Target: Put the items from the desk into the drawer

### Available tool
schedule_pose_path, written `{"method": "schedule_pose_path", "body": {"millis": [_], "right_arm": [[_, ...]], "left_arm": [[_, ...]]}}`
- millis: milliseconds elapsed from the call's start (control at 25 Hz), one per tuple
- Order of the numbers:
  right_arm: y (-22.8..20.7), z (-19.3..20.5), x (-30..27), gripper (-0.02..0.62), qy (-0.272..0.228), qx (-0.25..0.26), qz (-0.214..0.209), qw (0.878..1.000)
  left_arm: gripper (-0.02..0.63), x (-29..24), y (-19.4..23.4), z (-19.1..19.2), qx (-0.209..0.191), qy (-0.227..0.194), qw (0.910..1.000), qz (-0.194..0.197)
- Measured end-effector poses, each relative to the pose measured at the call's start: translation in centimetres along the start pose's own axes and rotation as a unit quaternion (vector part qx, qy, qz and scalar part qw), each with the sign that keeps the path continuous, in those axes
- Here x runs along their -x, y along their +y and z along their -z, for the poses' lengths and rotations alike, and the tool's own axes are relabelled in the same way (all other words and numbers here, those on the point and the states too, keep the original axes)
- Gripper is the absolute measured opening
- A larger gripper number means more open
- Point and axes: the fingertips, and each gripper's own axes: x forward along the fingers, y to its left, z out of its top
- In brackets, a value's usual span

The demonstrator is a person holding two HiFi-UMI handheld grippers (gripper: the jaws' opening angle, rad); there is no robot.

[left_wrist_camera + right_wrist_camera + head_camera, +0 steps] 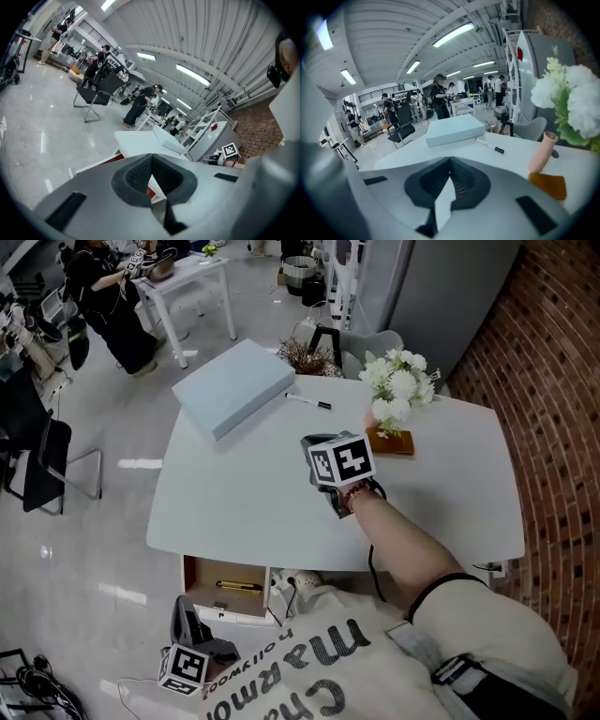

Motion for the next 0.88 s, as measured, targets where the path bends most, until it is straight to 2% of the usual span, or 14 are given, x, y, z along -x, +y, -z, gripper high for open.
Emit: {"method": "schedule_pose_path", "body": {"millis": [120,360,600,720,880], "right_arm": [[-1.7,-1.5,-1.8,0.005,-0.002,0.019,0.01,1.0],[-5.1,-4.1,-6.5,0.064,0.001,0.048,0.017,0.999],[-8.1,-4.6,-10.6,0.105,0.021,0.076,0.042,0.996],[-9.5,-4.0,-12.9,0.118,0.036,0.118,0.064,0.99],[-11.3,-3.0,-15.4,0.124,0.055,0.188,0.089,0.977]], "left_arm": [[0.002,-0.5,0.3,-0.5,-0.004,0.0,0.9998,-0.018],[0.002,-1.0,1.6,-1.2,-0.007,-0.001,0.9979,-0.065],[0.002,-0.1,4.4,-0.3,0.016,0.006,0.9926,-0.12],[0.002,-0.2,4.5,0.3,0.025,0.012,0.9904,-0.135],[0.002,-0.4,4.8,1.6,0.036,0.016,0.9876,-0.152]]}}
